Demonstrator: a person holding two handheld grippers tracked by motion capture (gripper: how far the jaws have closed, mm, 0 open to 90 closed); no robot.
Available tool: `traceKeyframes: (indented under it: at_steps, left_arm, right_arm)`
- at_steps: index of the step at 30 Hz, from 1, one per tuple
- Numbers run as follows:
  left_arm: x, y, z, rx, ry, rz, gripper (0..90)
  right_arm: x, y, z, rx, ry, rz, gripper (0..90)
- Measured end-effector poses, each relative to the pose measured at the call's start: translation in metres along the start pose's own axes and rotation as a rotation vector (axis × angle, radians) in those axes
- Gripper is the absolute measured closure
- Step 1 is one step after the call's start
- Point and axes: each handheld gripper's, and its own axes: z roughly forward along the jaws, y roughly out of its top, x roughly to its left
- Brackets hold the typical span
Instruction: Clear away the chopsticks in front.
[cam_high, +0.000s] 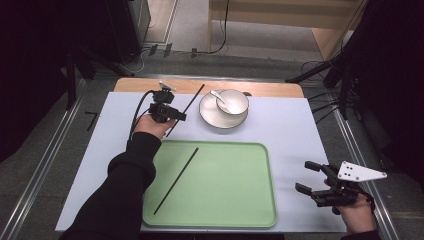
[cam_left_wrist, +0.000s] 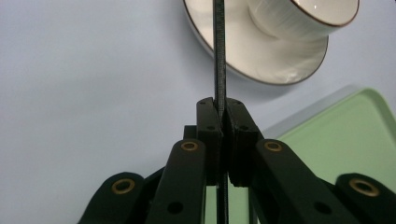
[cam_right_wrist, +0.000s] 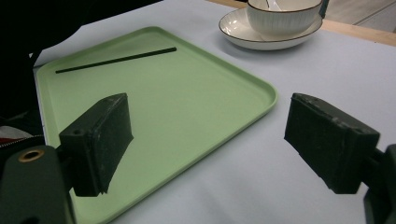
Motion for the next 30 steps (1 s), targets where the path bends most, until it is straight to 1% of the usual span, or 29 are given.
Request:
traceKeyframes:
  at_steps: [4,6,7,12,14,16,18,20,21,22,24,27,28,29,30]
  left_arm:
    - [0.004,-0.02,-0.01,-0.014,-0.006,-0.001,85.7]
    - [0.004,-0.032,-0.013,-0.015,-0.013,0.007,85.6]
    - [0.003,-0.039,-0.014,-0.019,-0.009,0.01,85.7]
    - [-0.003,-0.068,-0.019,-0.036,-0.018,0.021,85.6]
    - [-0.005,-0.082,-0.022,-0.045,-0.024,0.02,85.6]
    - [-0.006,-0.093,-0.023,-0.051,-0.027,0.014,85.6]
    - [-0.008,-0.102,-0.025,-0.046,-0.004,0.03,85.6]
    - [-0.011,-0.109,-0.026,-0.055,0.023,0.05,85.6]
    - [-0.011,-0.112,-0.027,-0.053,0.017,0.05,85.6]
    - [-0.011,-0.116,-0.027,-0.049,-0.001,0.039,85.6]
    - [-0.011,-0.125,-0.027,-0.029,-0.008,0.039,85.6]
    - [-0.012,-0.137,-0.029,-0.001,-0.02,0.026,85.5]
    - [-0.012,-0.141,-0.03,0.0,-0.031,0.014,85.5]
    - [-0.012,-0.145,-0.031,0.011,-0.042,0.008,85.5]
    - [-0.012,-0.148,-0.031,0.016,-0.04,0.003,85.5]
  right_arm:
    - [0.0,0.0,0.0,0.001,-0.002,-0.001,15.4]
    - [0.001,0.0,0.0,0.003,-0.002,0.0,15.3]
    - [0.001,0.0,0.0,0.004,-0.002,0.001,15.3]
    - [0.001,0.0,0.0,0.005,-0.005,-0.005,15.3]
    - [0.001,0.0,0.0,0.008,-0.007,-0.006,15.4]
    - [0.001,0.0,-0.001,0.006,-0.007,-0.005,15.3]
    - [0.002,0.0,-0.001,0.005,-0.007,-0.003,15.3]
    - [0.002,0.0,0.0,0.006,-0.005,-0.009,15.3]
    - [0.002,0.0,0.0,0.008,-0.004,-0.009,15.3]
    - [0.002,0.0,0.0,0.008,-0.004,-0.008,15.3]
    - [0.003,0.001,0.0,0.006,-0.006,-0.008,15.3]
    - [0.002,0.001,0.0,0.007,-0.007,-0.007,15.3]
    - [0.002,0.001,0.0,0.007,-0.008,-0.006,15.3]
    - [0.002,0.001,0.0,0.007,-0.007,-0.005,15.3]
    - [0.003,0.001,0.0,0.007,-0.008,-0.006,15.3]
